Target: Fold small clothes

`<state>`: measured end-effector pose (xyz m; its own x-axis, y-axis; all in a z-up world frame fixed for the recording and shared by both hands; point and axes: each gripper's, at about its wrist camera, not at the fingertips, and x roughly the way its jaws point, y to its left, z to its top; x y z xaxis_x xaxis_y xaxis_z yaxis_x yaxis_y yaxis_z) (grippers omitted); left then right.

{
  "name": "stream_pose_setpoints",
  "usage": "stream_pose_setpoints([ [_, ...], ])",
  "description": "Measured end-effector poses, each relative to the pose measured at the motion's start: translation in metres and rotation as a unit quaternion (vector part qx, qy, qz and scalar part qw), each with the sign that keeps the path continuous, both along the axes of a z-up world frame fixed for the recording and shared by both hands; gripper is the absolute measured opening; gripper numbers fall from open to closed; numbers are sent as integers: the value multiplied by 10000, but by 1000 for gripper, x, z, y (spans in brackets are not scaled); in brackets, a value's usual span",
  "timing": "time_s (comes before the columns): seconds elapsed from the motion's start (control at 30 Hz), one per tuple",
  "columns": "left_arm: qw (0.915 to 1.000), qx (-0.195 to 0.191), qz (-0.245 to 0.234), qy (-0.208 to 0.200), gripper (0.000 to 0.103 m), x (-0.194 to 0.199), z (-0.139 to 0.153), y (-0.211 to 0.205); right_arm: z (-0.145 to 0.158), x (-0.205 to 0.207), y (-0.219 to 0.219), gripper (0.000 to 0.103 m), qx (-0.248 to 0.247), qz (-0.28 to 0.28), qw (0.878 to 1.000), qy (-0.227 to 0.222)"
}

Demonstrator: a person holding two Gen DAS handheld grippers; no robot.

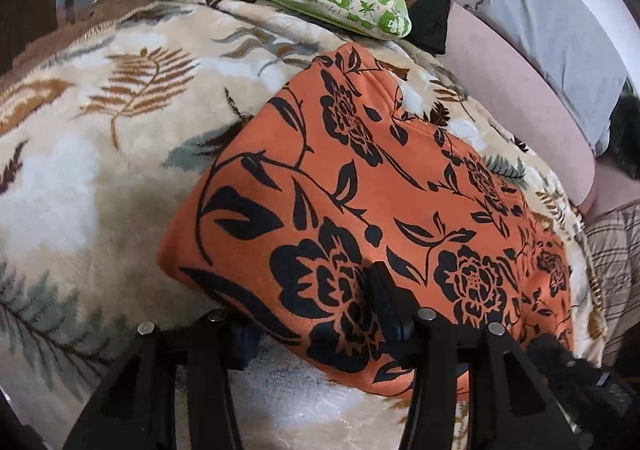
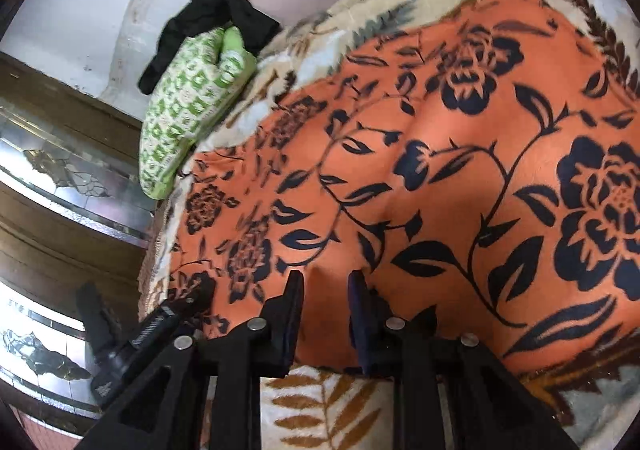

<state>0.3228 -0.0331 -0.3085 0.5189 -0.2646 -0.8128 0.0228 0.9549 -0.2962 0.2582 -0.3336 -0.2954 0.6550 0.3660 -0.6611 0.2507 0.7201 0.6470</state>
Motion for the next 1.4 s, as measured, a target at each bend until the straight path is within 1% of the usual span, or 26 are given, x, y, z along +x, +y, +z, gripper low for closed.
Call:
stream_pose_setpoints([
  [0.07, 10000, 71, -6, -8, 51, 0, 1, -2, 13, 3, 8, 24, -237, 53, 9995, -182],
  [0.13, 9999, 113, -12, -26, 51, 0, 1, -2, 17, 3, 16, 24, -446, 126, 9985, -287],
  [0.2, 9999, 158, -20, -32, 51, 0, 1, -5, 13, 7, 22, 24, -580, 203, 9980, -139],
  [0.23, 9998, 182, -27, -26, 51, 0, 1, -6, 2, 12, 26, 25, -635, 266, 9976, 74],
  [0.27, 9998, 196, -31, -32, 51, 0, 1, -6, -6, 14, 28, 25, -648, 307, 9972, 196],
  [0.3, 9998, 203, -33, -38, 51, 0, 2, -6, -12, 13, 29, 25, -650, 281, 9974, 123],
  [0.33, 9998, 212, -35, -37, 51, 0, 2, -6, -12, 11, 28, 25, -631, 245, 9977, 19],
  [0.43, 9997, 235, -42, -38, 51, 0, 2, -7, -12, 11, 27, 25, -602, 258, 9978, 29],
  [0.57, 9998, 203, -40, -22, 51, 0, 3, -6, -1, 14, 26, 25, -617, 285, 9976, 153],
  [0.67, 9998, 192, -36, -17, 51, 0, 4, -5, 10, 13, 25, 25, -535, 269, 9982, -19],
  [0.73, 9997, 223, -30, -28, 51, -1, 5, -6, 15, 14, 28, 25, -680, 244, 9973, -93],
  [0.77, 9997, 234, -26, -27, 51, -1, 6, -7, 13, 17, 31, 25, -816, 262, 9963, -26],
  [0.83, 9996, 264, -11, -15, 52, 0, 6, -8, -5, 27, 36, 26, -939, 426, 9939, 395],
  [0.9, 9996, 270, 13, -6, 53, 0, 6, -9, -9, 25, 36, 26, -930, 358, 9947, 247],
  [1.07, 9996, 279, 72, 70, 58, 4, 3, -12, -7, 25, 38, 26, -1062, 421, 9932, 241],
  [1.2, 9995, 178, 152, 193, 61, 9, 0, -12, -8, 27, 43, 26, -1186, 486, 9914, 250],
  [1.27, 9995, 137, 186, 215, 61, 11, 1, -12, -4, 28, 39, 26, -1124, 577, 9915, 299],
  [1.33, 9994, 91, 232, 253, 61, 12, 3, -12, 3, 25, 30, 27, -886, 631, 9934, 354],
  [1.37, 9993, 76, 227, 273, 61, 12, 4, -12, 7, 21, 24, 27, -848, 575, 9941, 354],
  [1.4, 9994, 51, 191, 295, 61, 12, 6, -13, 13, 15, 16, 27, -939, 419, 9942, 325],
])
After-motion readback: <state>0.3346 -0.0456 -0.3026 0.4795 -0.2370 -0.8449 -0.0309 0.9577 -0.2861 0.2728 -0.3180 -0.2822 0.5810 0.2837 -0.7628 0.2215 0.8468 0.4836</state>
